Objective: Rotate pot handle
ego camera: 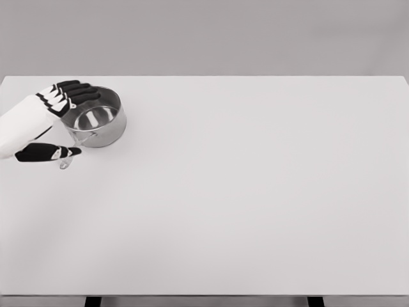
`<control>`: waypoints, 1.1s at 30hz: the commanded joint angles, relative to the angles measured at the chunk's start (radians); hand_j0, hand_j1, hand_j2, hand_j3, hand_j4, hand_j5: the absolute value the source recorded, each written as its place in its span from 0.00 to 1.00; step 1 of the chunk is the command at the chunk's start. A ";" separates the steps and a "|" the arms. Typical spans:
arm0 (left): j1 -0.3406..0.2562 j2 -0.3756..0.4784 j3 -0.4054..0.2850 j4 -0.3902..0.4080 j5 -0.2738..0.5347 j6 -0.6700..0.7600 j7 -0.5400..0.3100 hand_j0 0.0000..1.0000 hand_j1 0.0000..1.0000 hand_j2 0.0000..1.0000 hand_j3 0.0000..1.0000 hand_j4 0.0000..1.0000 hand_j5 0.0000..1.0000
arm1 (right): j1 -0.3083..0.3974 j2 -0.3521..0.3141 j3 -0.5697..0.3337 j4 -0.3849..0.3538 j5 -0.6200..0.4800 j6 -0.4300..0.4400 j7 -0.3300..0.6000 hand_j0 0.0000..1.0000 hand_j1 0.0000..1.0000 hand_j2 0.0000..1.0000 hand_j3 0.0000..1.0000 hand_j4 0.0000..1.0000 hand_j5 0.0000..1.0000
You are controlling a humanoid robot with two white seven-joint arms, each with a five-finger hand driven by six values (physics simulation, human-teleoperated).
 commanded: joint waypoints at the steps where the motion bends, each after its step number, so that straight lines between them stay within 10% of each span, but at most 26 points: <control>1: 0.000 0.005 0.010 0.000 0.004 0.001 0.000 1.00 1.00 1.00 1.00 1.00 1.00 | 0.000 0.000 0.000 0.000 0.000 0.000 0.000 1.00 1.00 1.00 1.00 1.00 1.00; 9: -0.012 -0.005 0.033 -0.004 -0.055 0.001 -0.003 1.00 1.00 1.00 1.00 1.00 1.00 | 0.000 0.000 0.000 0.000 0.000 0.000 0.000 1.00 1.00 1.00 1.00 1.00 1.00; 14: -0.035 0.000 0.069 -0.007 -0.045 0.001 -0.296 1.00 1.00 1.00 1.00 1.00 1.00 | 0.000 0.000 0.000 0.000 0.000 0.000 0.000 1.00 1.00 1.00 1.00 1.00 1.00; 20: -0.138 0.002 0.050 -0.008 -0.071 0.001 -0.343 1.00 1.00 1.00 1.00 1.00 1.00 | 0.000 0.000 0.000 0.000 0.000 0.000 0.000 1.00 1.00 1.00 1.00 1.00 1.00; 33: -0.316 -0.014 -0.301 0.004 -0.172 0.001 -0.342 1.00 1.00 1.00 1.00 1.00 1.00 | 0.000 0.000 0.000 0.000 0.000 0.000 0.000 1.00 1.00 1.00 1.00 1.00 1.00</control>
